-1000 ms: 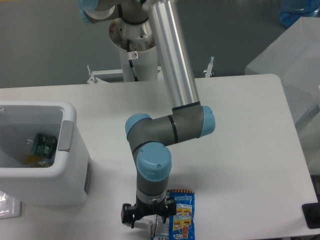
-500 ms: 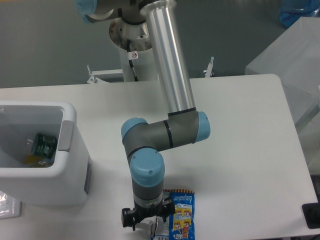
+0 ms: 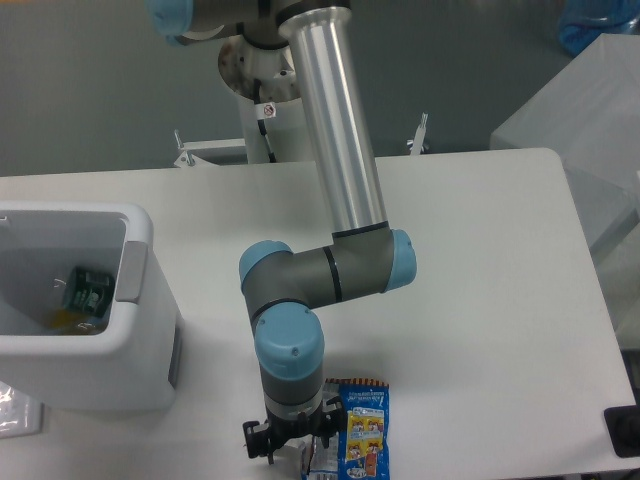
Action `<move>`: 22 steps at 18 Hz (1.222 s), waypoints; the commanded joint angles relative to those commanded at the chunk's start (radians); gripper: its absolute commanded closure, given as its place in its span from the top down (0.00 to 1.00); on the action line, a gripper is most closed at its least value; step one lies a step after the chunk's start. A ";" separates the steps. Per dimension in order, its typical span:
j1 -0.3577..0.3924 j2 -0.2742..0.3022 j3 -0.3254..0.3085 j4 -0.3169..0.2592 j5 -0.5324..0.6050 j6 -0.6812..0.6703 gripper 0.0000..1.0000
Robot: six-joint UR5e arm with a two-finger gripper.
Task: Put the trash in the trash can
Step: 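Close the gripper on the snack bag's end and lift it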
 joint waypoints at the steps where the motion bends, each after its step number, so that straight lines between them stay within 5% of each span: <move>1: 0.000 0.000 0.000 0.000 0.000 0.000 0.66; 6: -0.005 0.011 -0.012 -0.003 -0.002 0.012 0.43; 11: -0.015 0.025 -0.025 -0.006 -0.002 0.012 0.05; 22: -0.015 0.043 -0.021 0.000 -0.011 0.015 0.00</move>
